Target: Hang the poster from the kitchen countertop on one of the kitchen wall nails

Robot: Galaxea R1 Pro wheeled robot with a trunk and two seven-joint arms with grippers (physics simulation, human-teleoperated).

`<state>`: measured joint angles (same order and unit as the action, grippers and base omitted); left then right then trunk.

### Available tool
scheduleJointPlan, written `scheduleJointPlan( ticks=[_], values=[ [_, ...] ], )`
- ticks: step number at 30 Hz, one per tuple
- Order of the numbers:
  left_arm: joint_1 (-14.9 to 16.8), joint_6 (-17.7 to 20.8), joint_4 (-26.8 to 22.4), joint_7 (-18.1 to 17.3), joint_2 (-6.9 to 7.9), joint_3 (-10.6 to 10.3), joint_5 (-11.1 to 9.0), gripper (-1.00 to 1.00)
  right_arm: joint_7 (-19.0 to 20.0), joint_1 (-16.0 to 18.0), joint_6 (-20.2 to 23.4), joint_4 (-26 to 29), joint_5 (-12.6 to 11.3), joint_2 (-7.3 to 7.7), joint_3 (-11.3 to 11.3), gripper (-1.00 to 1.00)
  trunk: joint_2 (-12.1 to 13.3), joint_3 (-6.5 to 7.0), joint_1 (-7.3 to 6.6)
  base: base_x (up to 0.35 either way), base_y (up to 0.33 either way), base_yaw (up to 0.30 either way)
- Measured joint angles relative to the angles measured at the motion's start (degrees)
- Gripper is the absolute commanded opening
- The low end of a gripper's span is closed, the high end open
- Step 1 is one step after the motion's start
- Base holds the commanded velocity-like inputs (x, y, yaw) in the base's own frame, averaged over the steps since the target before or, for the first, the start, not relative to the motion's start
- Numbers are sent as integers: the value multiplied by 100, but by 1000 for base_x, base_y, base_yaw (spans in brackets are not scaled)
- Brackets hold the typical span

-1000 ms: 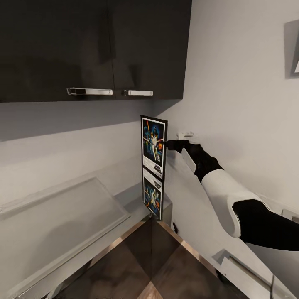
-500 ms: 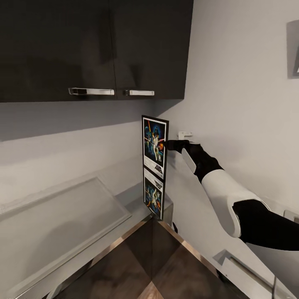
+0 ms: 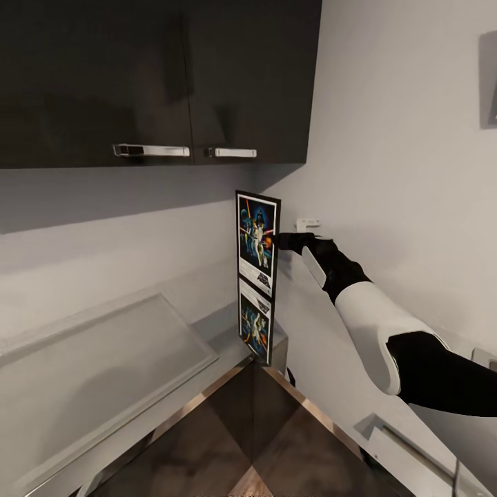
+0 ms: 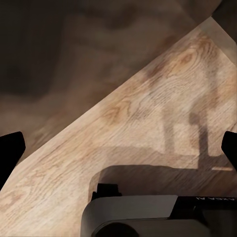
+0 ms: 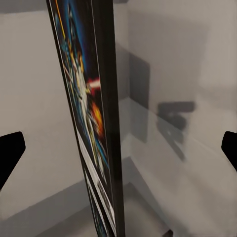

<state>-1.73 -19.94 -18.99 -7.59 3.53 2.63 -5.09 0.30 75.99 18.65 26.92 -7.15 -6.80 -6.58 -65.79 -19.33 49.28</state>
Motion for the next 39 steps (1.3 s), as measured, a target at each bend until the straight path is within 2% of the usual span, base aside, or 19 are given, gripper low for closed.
scheduleJointPlan(
  ticks=[22, 29, 39],
  values=[
    [0, 1, 0, 0, 0, 0, 0, 100, -11, 29, 62, -2, -2, 0, 7, 100, 0, -199, 0, 0, 0, 0],
    [0, 1, 0, 0, 0, 0, 0, 100, -27, 266, 373, -40, -97, 0, 10, 100, 0, -264, 0, 0, 0, 0],
    [0, 1, 0, 0, 0, 0, 0, 100, -34, 485, 442, -77, -111, -8, 11, 100, 0, -357, 0, 0, 0, 0]
  ],
)
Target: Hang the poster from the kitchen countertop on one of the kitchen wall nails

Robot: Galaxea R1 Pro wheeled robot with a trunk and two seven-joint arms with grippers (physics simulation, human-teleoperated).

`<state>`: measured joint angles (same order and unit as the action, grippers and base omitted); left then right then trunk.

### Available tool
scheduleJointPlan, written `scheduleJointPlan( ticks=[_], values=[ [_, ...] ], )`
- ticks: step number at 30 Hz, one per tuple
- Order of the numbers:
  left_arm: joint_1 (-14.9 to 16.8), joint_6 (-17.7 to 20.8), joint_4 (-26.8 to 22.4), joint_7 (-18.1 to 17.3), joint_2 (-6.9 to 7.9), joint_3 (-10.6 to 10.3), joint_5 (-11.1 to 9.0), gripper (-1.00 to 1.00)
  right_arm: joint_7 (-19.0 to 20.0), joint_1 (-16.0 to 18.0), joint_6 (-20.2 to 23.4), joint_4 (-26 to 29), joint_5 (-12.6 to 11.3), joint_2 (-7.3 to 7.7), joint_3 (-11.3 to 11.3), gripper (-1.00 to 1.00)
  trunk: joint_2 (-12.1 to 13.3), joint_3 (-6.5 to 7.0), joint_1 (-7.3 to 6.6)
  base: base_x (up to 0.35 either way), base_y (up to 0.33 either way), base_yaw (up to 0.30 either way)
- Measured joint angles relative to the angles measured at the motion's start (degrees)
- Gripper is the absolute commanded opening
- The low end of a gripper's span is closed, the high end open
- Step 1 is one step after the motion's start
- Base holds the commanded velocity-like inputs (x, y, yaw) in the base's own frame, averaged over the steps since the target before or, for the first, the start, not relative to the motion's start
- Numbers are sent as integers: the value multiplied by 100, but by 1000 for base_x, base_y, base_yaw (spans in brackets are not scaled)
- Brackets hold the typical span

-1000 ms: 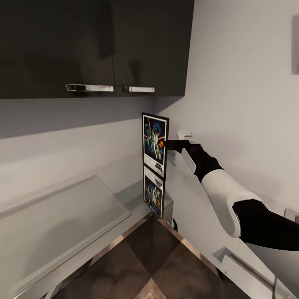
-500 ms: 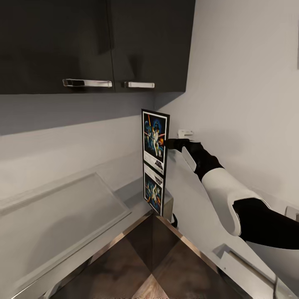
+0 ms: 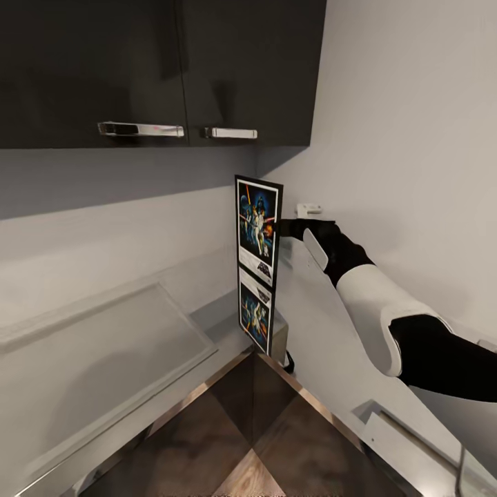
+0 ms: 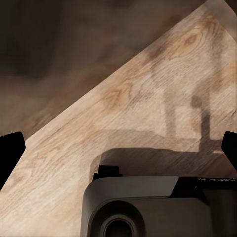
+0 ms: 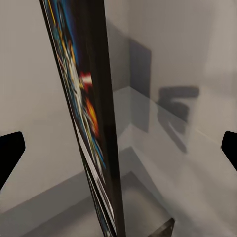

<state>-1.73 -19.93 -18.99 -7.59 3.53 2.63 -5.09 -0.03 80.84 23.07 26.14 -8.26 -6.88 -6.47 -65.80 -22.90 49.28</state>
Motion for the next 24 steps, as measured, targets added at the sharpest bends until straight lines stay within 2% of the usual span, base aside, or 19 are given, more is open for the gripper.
scheduleJointPlan(
  ticks=[14, 24],
  values=[
    [0, 0, 0, 0, 0, 0, 0, 100, -1, 138, 7, 17, -14, -64, -1, 100, 0, -130, 0, 0, 0, 0],
    [0, 0, 0, 0, 0, 0, 0, 100, -2, 198, 9, 71, -265, -80, -4, 100, 0, -223, 0, 0, 0, 0]
  ],
)
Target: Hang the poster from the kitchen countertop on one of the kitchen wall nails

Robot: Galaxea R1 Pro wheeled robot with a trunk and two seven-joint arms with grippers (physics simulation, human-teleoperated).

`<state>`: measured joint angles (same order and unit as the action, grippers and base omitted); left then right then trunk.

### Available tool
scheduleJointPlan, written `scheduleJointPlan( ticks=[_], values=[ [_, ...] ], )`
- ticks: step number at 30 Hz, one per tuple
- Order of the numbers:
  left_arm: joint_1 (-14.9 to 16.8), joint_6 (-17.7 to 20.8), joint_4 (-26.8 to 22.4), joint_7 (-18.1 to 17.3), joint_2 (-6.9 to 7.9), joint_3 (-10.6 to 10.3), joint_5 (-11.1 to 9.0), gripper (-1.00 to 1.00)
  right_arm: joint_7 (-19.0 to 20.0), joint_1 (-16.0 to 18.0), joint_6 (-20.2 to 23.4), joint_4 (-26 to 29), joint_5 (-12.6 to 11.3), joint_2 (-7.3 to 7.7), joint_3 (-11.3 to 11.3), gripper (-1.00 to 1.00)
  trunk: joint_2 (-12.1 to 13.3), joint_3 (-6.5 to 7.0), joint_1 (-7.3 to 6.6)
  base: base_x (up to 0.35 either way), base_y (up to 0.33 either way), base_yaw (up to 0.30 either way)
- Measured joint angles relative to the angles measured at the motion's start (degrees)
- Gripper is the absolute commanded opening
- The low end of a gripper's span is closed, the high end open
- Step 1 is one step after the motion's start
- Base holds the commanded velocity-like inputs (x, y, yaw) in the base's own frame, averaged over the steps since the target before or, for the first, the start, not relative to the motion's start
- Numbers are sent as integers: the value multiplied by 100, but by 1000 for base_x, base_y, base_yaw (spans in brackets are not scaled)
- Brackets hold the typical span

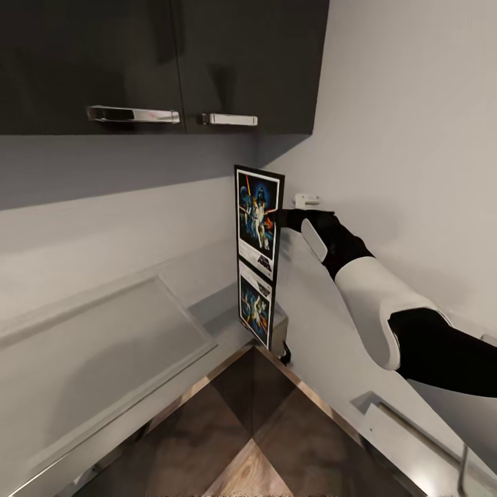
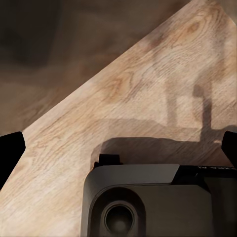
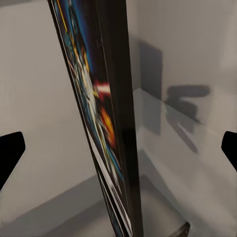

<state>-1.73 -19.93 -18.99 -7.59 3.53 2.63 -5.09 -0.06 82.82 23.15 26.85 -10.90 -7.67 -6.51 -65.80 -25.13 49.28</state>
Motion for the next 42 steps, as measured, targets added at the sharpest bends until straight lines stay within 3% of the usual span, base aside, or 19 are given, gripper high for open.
scheduleJointPlan(
  ticks=[12, 42],
  values=[
    [0, 0, 0, 0, 0, 0, 0, 100, 0, 29, -22, 7, -30, 0, 0, 100, 0, -97, 0, 0, 0, 0],
    [0, 0, 0, -1, 0, 0, 0, 100, 7, 21, -48, 164, -34, 8, -13, 100, 0, -106, 0, 0, 0, 0]
  ],
)
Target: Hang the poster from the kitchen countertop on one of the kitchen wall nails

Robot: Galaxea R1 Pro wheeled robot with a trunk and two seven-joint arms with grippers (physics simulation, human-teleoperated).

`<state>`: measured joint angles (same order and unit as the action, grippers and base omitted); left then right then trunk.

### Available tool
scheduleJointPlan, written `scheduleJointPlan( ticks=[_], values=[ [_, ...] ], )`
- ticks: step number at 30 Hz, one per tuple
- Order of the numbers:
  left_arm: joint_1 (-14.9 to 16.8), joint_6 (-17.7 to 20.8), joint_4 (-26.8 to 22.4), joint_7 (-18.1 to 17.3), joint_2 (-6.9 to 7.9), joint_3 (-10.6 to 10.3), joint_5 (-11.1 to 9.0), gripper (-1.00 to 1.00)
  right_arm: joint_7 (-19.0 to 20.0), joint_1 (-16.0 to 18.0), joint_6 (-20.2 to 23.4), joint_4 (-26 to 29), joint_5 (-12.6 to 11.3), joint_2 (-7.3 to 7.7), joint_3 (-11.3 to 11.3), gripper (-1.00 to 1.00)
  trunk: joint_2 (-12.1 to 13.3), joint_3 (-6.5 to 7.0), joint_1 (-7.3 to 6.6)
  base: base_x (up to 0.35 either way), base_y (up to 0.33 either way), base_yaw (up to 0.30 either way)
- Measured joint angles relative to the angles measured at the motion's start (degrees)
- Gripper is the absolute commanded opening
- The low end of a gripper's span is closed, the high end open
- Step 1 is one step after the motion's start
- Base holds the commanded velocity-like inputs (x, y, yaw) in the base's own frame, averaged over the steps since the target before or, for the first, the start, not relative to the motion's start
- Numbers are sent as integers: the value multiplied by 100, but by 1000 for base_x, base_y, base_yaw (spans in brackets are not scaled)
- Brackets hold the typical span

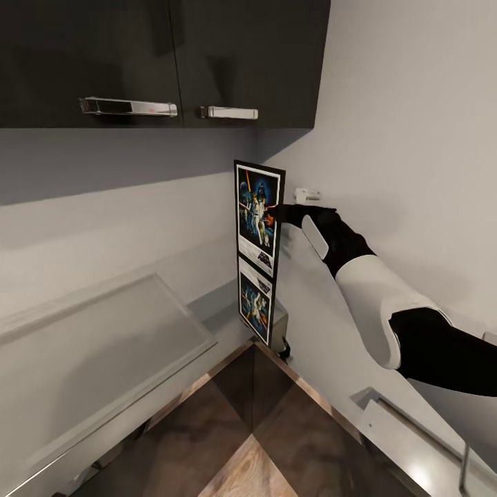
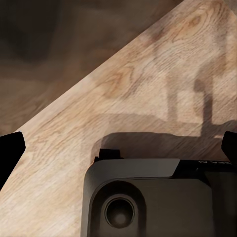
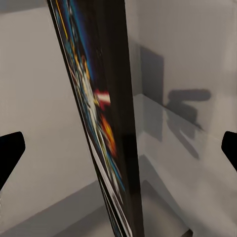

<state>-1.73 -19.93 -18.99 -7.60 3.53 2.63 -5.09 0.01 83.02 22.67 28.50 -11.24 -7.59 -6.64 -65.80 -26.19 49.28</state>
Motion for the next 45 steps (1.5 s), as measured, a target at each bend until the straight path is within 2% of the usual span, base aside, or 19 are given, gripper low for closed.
scheduleJointPlan(
  ticks=[21, 45],
  values=[
    [0, 0, 0, -7, 0, 0, 0, 100, 0, 0, -5, 1, 0, 0, 9, 100, 0, 0, -1, 101, 0, 0],
    [-3, 0, 0, -6, 0, 0, 0, 100, 0, 0, -5, 1, 0, 0, 8, 100, 0, 0, 0, 8, 0, 0]
  ],
)
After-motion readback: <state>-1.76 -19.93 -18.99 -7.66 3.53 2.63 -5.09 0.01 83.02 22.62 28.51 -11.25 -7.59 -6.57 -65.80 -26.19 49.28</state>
